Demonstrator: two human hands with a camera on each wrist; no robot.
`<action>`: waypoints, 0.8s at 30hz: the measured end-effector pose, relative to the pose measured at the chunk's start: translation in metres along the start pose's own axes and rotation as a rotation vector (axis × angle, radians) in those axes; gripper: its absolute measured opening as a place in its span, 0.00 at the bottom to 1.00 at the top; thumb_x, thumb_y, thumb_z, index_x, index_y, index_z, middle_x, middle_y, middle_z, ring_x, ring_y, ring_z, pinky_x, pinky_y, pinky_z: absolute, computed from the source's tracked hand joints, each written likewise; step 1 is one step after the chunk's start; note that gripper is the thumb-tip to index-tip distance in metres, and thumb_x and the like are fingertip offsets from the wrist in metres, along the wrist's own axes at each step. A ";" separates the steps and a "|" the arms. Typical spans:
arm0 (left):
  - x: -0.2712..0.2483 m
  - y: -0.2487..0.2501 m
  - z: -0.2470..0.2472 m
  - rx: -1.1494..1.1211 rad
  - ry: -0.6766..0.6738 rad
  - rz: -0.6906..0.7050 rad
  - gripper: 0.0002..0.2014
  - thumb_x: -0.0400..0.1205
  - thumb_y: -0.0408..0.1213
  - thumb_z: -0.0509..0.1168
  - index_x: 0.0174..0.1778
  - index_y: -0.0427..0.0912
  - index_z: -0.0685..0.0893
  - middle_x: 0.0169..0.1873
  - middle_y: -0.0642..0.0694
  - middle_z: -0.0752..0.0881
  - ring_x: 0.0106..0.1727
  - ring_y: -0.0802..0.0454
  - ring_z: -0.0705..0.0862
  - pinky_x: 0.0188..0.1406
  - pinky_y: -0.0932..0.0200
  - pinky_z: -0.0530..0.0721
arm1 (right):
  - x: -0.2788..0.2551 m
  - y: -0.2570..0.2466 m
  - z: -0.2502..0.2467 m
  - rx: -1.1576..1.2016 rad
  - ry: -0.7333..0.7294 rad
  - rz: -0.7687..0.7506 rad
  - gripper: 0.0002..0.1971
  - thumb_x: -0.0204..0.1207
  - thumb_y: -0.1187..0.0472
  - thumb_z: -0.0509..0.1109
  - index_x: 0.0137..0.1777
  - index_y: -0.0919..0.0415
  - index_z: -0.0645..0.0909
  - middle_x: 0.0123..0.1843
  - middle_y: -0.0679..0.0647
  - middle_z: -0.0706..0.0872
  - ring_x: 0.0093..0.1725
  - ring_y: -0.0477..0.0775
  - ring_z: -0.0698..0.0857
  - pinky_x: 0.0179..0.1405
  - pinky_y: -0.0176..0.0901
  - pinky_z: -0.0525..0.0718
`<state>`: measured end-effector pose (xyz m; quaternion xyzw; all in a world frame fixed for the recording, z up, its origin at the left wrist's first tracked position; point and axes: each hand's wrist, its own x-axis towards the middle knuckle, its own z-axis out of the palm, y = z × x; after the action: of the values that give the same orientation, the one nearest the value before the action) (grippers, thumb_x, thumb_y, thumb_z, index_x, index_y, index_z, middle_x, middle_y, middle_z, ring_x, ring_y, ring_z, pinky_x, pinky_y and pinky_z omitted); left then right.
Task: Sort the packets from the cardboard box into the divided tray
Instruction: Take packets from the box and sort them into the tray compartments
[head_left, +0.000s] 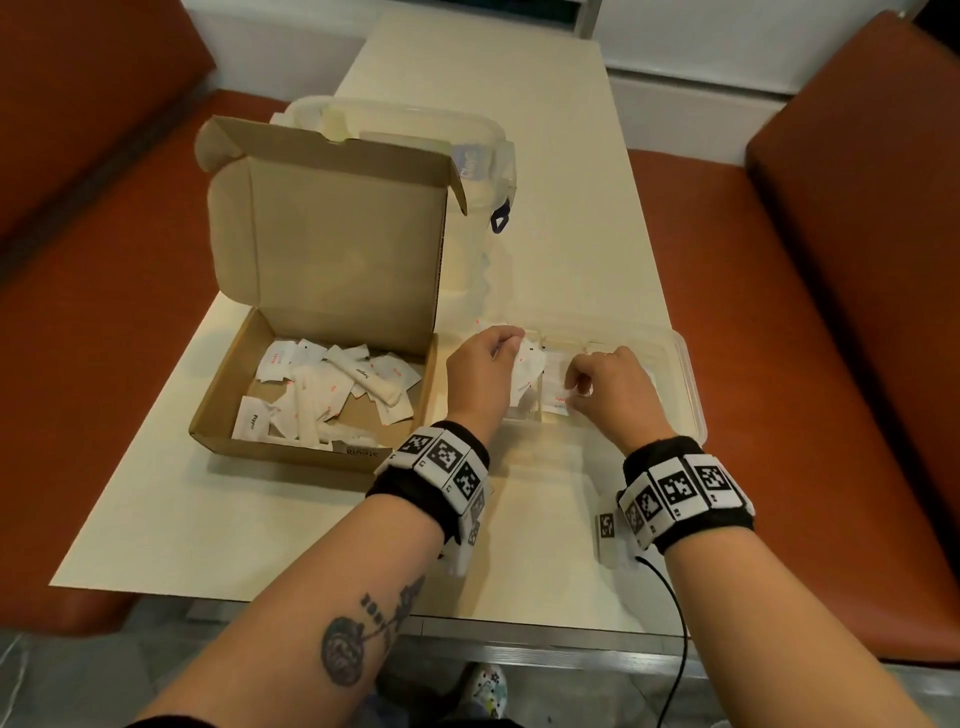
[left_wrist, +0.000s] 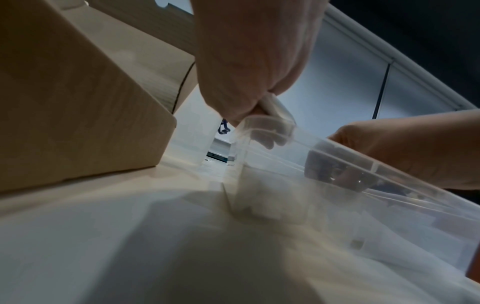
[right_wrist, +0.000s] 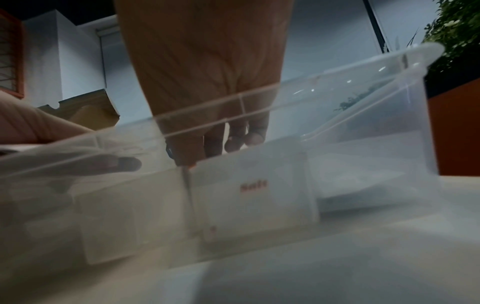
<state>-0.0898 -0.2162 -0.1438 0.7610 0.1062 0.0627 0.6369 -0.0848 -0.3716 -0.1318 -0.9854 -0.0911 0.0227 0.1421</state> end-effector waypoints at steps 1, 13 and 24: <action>0.000 0.000 0.000 0.010 0.001 0.006 0.09 0.84 0.34 0.63 0.56 0.41 0.87 0.52 0.47 0.88 0.54 0.55 0.84 0.58 0.64 0.79 | 0.000 0.000 0.001 -0.007 0.000 0.002 0.05 0.72 0.67 0.72 0.45 0.58 0.83 0.41 0.50 0.85 0.46 0.51 0.70 0.39 0.39 0.65; 0.000 0.000 0.000 0.021 -0.002 0.003 0.09 0.84 0.34 0.63 0.55 0.42 0.88 0.46 0.53 0.86 0.51 0.58 0.83 0.52 0.69 0.77 | 0.003 -0.001 0.005 0.037 0.047 0.060 0.03 0.71 0.68 0.70 0.43 0.61 0.79 0.39 0.56 0.85 0.44 0.55 0.74 0.38 0.43 0.72; -0.005 0.011 -0.008 0.067 -0.034 -0.003 0.10 0.86 0.37 0.61 0.59 0.46 0.84 0.48 0.53 0.83 0.52 0.56 0.80 0.39 0.83 0.74 | 0.007 0.012 -0.008 0.493 0.299 0.213 0.02 0.75 0.61 0.72 0.44 0.55 0.81 0.36 0.43 0.82 0.35 0.42 0.78 0.34 0.32 0.74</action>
<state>-0.0958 -0.2111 -0.1314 0.7828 0.0987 0.0451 0.6127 -0.0753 -0.3843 -0.1280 -0.9177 0.0429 -0.0863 0.3854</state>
